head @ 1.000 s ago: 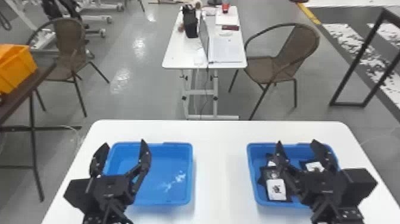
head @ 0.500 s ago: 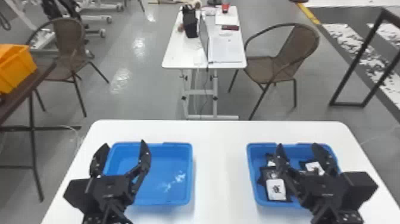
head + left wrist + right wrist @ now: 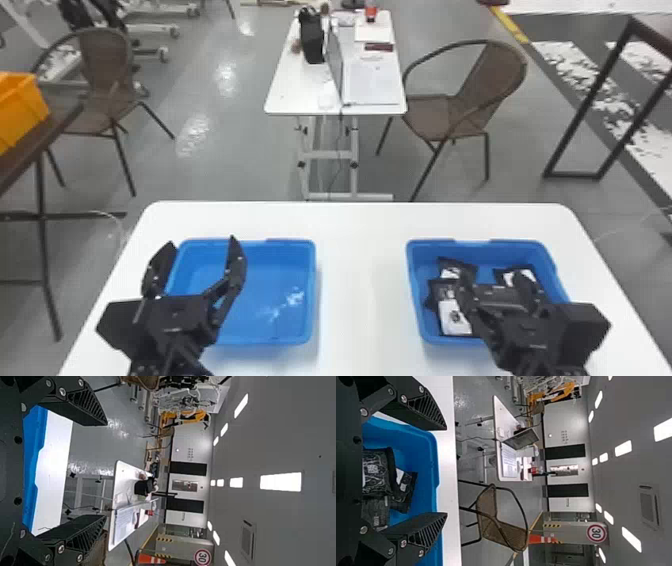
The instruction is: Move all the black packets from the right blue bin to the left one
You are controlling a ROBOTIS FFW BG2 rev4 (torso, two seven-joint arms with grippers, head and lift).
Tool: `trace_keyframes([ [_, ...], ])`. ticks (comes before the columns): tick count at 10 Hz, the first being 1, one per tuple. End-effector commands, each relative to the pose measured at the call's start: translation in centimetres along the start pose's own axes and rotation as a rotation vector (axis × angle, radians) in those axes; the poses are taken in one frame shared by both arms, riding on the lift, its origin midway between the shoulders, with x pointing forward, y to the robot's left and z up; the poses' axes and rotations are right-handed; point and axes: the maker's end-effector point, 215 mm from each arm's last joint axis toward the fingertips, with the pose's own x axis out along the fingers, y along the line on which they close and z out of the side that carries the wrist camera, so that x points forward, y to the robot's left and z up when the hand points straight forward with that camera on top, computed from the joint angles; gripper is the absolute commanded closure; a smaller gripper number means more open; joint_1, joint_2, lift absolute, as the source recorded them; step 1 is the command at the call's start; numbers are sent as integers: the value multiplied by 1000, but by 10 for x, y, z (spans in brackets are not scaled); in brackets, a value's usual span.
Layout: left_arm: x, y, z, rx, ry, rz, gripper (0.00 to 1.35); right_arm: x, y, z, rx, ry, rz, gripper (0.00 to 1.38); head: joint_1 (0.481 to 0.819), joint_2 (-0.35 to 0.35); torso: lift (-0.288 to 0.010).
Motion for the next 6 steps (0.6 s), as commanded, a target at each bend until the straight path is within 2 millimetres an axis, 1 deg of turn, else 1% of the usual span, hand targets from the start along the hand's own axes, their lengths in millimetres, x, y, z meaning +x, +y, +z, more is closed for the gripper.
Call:
trace_keyframes([
  [1, 0, 1, -1, -2, 2, 0, 208, 7, -10, -22, -17, 65, -6, 272, 695, 13, 0],
  [2, 0, 0, -2, -3, 7, -4, 208, 15, -22, -32, -51, 104, -4, 272, 695, 10, 0],
  [3, 3, -1, -1, -3, 7, -9, 208, 18, -32, -46, -53, 138, -5, 272, 695, 0, 0],
  [6, 3, -1, -3, -6, 13, -13, 208, 23, -42, -86, -45, 255, -17, 272, 695, -28, 0],
])
